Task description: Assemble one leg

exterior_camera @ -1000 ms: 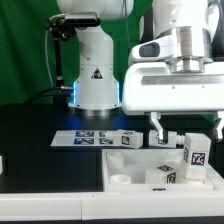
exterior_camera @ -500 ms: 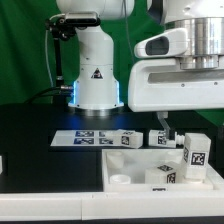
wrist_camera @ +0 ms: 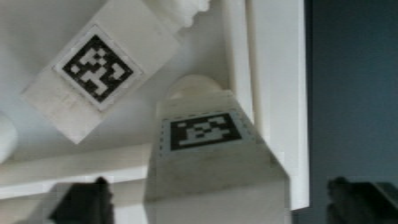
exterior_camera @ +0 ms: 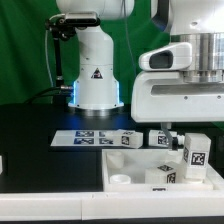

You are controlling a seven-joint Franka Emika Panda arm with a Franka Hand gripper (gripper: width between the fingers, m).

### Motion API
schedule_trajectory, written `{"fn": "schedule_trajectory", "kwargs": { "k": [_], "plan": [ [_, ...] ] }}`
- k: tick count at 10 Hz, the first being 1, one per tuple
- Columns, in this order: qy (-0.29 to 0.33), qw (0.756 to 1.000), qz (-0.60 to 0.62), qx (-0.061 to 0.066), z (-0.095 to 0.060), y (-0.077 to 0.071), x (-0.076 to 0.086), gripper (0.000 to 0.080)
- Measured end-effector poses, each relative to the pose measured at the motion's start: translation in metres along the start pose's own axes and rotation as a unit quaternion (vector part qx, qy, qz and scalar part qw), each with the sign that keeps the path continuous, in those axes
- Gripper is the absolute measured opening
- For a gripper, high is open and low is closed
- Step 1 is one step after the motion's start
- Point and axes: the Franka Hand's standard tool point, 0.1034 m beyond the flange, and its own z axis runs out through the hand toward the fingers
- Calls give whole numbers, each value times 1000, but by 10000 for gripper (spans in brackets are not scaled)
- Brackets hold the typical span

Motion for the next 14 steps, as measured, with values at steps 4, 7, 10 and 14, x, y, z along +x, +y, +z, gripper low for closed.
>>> {"fn": "schedule_trajectory", "kwargs": {
  "k": [4, 7, 10, 14],
  "plan": [
    [0, 995, 98, 0, 0, 1, 0, 287],
    [2, 966, 257, -1, 1, 3, 0, 287],
    [-4, 875, 484, 22, 2, 7, 5, 287],
    [4, 839, 542, 41, 3, 9, 9, 502]
  ]
}}
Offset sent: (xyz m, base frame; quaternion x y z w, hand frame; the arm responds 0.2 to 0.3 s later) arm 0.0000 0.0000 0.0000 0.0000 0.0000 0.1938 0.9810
